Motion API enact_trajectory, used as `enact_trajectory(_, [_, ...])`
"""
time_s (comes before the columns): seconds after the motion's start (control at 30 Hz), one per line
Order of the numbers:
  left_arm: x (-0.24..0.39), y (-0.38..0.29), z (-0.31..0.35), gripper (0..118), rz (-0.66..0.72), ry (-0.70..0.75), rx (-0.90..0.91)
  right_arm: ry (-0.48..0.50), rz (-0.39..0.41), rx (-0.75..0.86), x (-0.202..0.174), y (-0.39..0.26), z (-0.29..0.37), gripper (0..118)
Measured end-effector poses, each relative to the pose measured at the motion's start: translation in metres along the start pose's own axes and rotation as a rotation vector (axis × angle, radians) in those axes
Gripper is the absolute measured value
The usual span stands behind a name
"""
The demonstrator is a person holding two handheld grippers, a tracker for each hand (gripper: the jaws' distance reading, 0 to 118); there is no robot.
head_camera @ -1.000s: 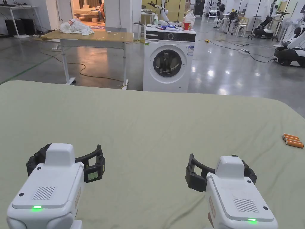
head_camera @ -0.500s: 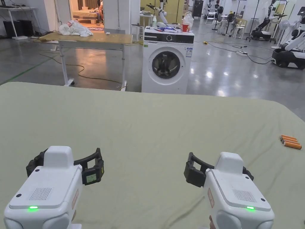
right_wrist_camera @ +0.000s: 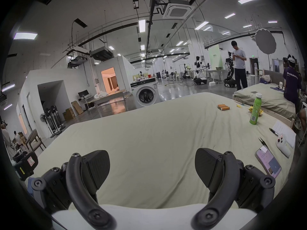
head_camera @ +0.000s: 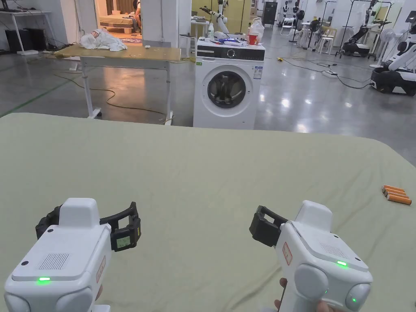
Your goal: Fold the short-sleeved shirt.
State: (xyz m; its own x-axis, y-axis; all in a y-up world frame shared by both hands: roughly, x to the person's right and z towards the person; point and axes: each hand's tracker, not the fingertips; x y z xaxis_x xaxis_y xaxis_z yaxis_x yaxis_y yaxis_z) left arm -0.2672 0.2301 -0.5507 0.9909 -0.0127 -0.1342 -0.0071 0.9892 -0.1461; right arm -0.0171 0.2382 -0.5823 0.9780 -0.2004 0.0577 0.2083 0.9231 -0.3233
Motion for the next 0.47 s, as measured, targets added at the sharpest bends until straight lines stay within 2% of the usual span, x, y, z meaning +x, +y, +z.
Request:
enact_trajectory(0.17, [-0.0014,0.0000,-0.0003,107,-0.005,-0.001,-0.002,-0.033,0.047,-0.016,-0.0051,0.0008,-0.0013,106])
enact_trajectory(0.47, [-0.0035,-0.0025,0.0000,107,-0.015,-0.004,-0.007,-0.055,0.046,-0.030,-0.0020,0.0000,-0.0036,106])
